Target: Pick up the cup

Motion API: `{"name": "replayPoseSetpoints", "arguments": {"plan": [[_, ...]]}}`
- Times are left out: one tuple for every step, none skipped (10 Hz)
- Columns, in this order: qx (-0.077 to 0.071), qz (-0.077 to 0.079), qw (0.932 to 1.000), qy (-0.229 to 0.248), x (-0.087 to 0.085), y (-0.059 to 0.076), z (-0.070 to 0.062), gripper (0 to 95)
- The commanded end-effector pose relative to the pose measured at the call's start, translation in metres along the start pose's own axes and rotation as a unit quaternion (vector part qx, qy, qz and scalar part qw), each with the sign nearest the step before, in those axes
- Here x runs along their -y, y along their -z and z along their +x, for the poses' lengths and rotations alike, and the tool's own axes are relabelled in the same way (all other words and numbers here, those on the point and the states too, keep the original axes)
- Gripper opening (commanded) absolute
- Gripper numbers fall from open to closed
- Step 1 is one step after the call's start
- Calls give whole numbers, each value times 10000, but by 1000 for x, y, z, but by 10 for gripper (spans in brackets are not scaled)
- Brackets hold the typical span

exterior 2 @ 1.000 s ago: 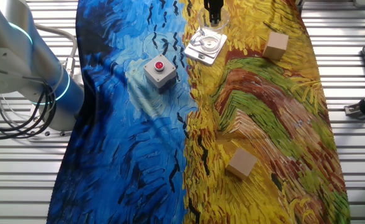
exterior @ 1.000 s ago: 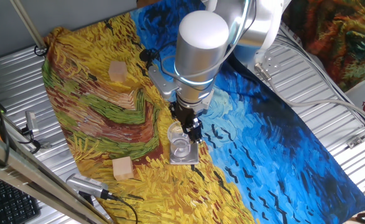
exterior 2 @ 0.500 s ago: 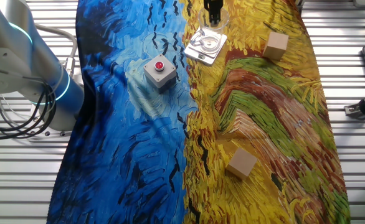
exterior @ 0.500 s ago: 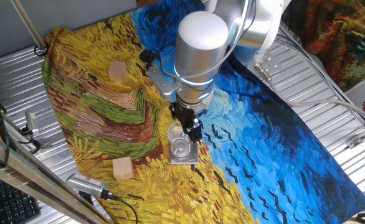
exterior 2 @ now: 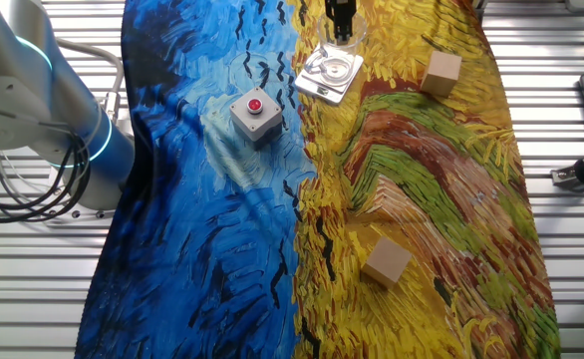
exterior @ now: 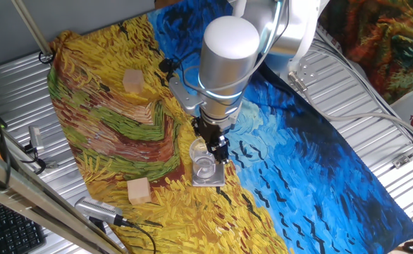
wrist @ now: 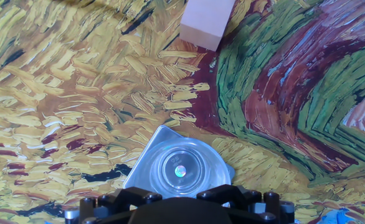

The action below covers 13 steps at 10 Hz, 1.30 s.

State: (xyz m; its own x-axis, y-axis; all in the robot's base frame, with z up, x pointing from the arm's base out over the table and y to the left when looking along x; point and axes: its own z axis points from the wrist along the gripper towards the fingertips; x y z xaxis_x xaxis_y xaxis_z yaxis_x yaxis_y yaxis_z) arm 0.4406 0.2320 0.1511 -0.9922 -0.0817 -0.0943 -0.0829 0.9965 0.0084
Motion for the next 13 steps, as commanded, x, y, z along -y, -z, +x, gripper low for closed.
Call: {"name": "replayPoseSetpoints", "arguments": {"plan": [[-29,-9,10000,-2,0,0,-1,950],[-26,-10,10000,0,0,-1,-1,950],[-25,-14,10000,1,0,-1,-1,950],[-21,-15,10000,3,0,-2,-1,950],[-14,-15,10000,7,-1,-2,-1,950],[-14,-12,10000,7,-1,-3,-1,950],[-7,-12,10000,1,-1,-4,-1,950],[-4,-10,10000,3,-1,-6,-1,950],[0,-12,10000,2,-1,-6,-1,950],[2,-13,10000,7,-1,-7,-1,950],[-1,-12,10000,9,-1,-7,-1,950],[2,-13,10000,10,-1,-8,-1,950],[1,-13,10000,11,-2,-8,-1,950]]}}
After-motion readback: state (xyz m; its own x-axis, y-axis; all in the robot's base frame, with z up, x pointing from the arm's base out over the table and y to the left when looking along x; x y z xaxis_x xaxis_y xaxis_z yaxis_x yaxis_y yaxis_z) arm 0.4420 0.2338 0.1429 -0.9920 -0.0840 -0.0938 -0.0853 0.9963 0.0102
